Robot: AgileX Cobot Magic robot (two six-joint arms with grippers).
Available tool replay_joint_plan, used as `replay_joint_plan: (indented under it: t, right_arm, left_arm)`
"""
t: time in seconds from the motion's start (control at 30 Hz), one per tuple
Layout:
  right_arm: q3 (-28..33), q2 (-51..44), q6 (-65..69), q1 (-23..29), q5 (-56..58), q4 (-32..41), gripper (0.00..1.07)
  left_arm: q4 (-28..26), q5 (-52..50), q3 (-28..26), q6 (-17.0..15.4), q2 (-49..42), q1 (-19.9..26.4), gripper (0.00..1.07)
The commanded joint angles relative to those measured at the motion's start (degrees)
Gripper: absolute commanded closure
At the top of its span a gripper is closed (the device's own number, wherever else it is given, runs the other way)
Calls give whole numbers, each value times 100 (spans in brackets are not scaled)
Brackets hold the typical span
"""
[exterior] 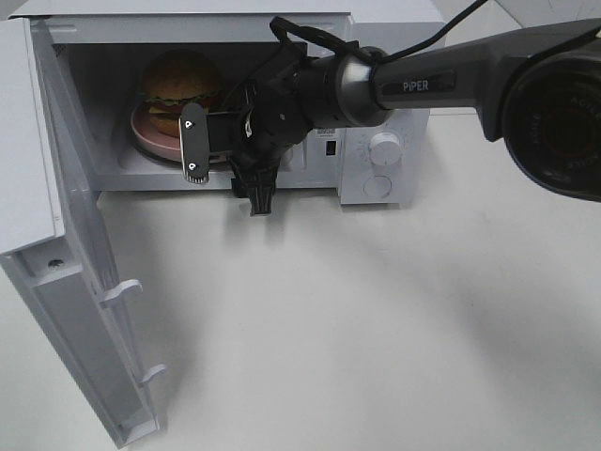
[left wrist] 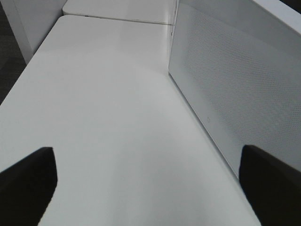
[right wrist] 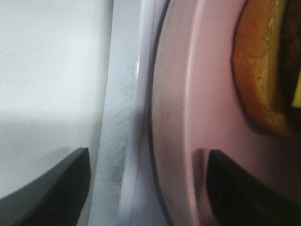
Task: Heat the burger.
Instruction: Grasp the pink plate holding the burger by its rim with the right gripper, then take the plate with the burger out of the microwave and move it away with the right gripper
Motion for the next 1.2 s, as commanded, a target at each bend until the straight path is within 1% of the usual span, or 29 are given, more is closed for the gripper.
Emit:
replay_joint_plan:
  t: [0.03, 0.07, 0.1, 0.13, 0.17, 0.2, 0.23, 0.27, 0.5, 0.83, 0.9, 0.97, 1.0, 1.03, 1.07, 1.1, 1.17, 1.2]
  right_arm:
    - [-57, -17, 63, -6, 40, 57, 52]
    - [-57, -17, 52, -6, 52, 52, 63]
    - [-57, -17, 6, 0, 57, 34, 78]
    - [-57, -17, 6, 0, 57, 34, 78]
    - [-57, -17, -29, 11, 63, 34, 86]
    - [-57, -40, -149, 11, 149, 40, 99]
    - [-57, -40, -149, 11, 149, 40, 99]
    - [-57, -80, -315, 34, 252, 40, 107]
    - [-57, -166, -699, 143, 539, 138, 107]
    - [6, -315, -1054, 298, 877, 80, 107]
    - [97, -390, -1175, 338, 865, 34, 107]
    - [367, -579, -1295, 344, 670, 29, 107]
    - [367, -579, -1295, 344, 670, 29, 107]
    - [567, -705, -1318, 344, 493, 23, 107]
    - [567, -705, -1318, 344, 493, 23, 107]
    - [745, -825, -1324, 344, 367, 17, 107]
    - [837, -900, -1329, 344, 309, 6, 107]
    - [980, -1020, -1346, 344, 212, -86, 107]
  left_arm:
    - [-11, -46, 11, -17, -23, 23, 9]
    - [-11, -46, 11, -17, -23, 23, 9]
    - [-11, -46, 11, -17, -23, 23, 9]
    - [-11, -46, 11, -17, -23, 23, 9]
    - [-11, -46, 11, -17, -23, 23, 9]
    - [-11, -46, 11, -17, -23, 23, 9]
    - [-11, -46, 11, -17, -23, 23, 9]
    - [-11, -46, 11, -17, -23, 23, 9]
    - [-11, -46, 11, -17, -23, 23, 9]
    - [-11, -46, 11, -17, -23, 23, 9]
    - [-11, -46, 11, -17, -23, 23, 9]
    - [-11, -46, 11, -17, -23, 23, 9]
    - [-11, -46, 11, -17, -23, 23, 9]
    - [-11, -46, 11, -17, -23, 23, 9]
    - [-11, -46, 11, -17, -23, 23, 9]
    - [-11, -46, 11, -17, -23, 23, 9]
    - [-11, -46, 11, -17, -23, 23, 9]
    - [-11, -46, 11, -17, -23, 23, 9]
